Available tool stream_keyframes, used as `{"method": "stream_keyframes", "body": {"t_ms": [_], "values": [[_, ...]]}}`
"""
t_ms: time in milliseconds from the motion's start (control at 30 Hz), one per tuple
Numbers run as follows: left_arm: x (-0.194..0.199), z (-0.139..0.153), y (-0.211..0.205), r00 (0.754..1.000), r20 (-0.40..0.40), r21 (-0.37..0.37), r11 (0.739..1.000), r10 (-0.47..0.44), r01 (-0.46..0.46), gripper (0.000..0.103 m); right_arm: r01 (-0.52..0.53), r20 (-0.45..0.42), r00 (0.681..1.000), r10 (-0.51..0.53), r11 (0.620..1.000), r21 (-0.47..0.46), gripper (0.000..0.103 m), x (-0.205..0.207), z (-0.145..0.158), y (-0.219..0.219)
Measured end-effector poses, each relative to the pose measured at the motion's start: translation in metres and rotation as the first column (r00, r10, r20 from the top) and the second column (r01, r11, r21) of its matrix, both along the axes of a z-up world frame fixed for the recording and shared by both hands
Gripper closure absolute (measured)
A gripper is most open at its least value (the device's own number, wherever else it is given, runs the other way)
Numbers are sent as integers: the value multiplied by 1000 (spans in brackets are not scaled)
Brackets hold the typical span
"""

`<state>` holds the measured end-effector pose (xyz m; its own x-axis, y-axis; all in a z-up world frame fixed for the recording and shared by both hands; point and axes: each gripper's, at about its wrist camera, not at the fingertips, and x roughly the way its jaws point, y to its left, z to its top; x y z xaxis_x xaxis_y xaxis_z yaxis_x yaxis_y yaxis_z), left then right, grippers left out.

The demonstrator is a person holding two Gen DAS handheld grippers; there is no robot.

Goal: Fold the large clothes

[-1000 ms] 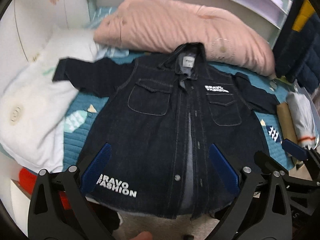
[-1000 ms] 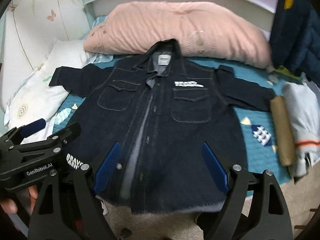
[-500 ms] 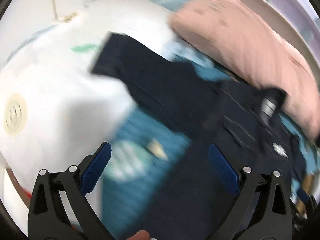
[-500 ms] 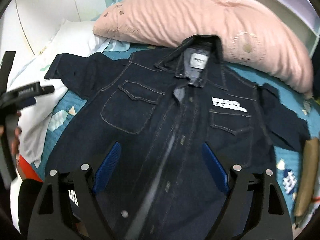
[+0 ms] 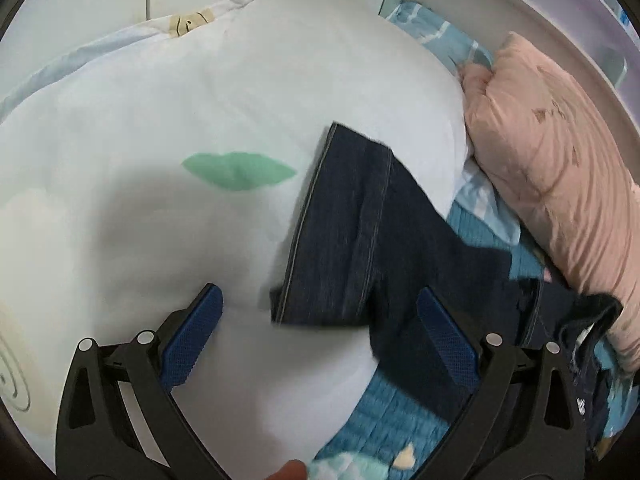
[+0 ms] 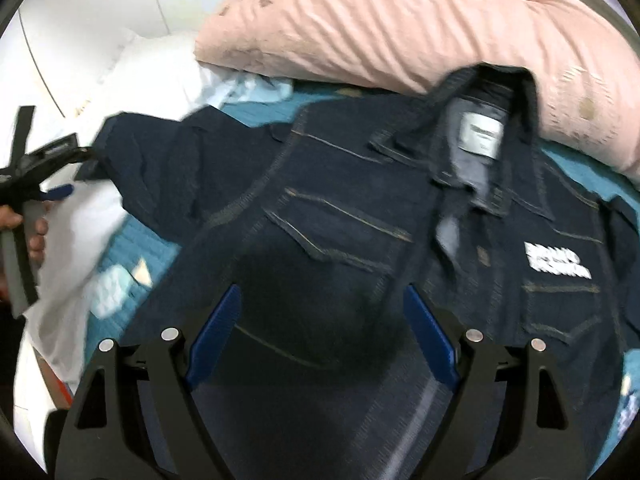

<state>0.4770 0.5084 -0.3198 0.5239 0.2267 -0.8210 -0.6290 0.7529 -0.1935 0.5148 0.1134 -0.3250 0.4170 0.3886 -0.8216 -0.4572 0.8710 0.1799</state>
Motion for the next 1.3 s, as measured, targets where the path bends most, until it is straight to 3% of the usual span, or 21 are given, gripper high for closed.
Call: {"method": "stream_keyframes", "body": {"t_ms": [33,67,100,133,200,333,400,533,600,667,800,900,967,1067,1200,1300], "values": [[3,1,2,1000,7,-1,1000,-2,2,6,0,-2,1000,0,1000,12,29,4,-1,4],[6,2,3,1000,11,10,1000,-10,9,11,-13,-17,1000,13,999,35,52,10,-4,10],[8,3,3,1000,10,28,1000,-14,14,31,-21,-34,999,23,998,52,69,15,-6,15],[11,2,2,1000,3,33,999,-21,21,41,-25,-58,998,29,997,69,72,22,-9,22],[15,0,6,999,4,26,998,-49,49,50,-39,-80,996,47,994,101,84,31,-13,35],[15,-1,8,994,9,45,993,-108,107,68,-83,-111,989,102,983,165,98,47,-22,66],[14,1,7,989,40,53,989,-143,141,89,-100,-124,984,125,977,190,100,51,-29,80],[5,23,-6,974,111,91,978,-198,189,95,-128,-156,974,162,970,208,102,55,-43,107],[0,37,-14,963,151,96,973,-224,212,96,-121,-187,971,151,980,161,103,58,-57,115],[-6,56,-26,946,201,99,966,-253,237,96,-94,-233,963,133,981,171,103,65,-72,116],[-14,99,-62,893,303,111,943,-332,313,96,-74,-266,955,129,976,206,103,70,-74,113],[-11,126,-101,851,360,136,924,-383,358,96,-24,-290,950,117,951,307,99,72,-65,94],[-3,138,-137,816,388,123,902,-428,414,96,6,-271,959,82,951,310,99,68,-51,69],[15,140,-195,789,402,114,880,-464,460,96,32,-224,974,33,960,279,99,60,-34,21],[45,121,-259,779,392,51,857,-489,512,96,142,-177,979,-103,964,225,99,52,-20,-73],[72,92,-311,788,346,14,843,-509,538,96,207,-130,973,-189,967,149,98,43,-15,-145]]}}
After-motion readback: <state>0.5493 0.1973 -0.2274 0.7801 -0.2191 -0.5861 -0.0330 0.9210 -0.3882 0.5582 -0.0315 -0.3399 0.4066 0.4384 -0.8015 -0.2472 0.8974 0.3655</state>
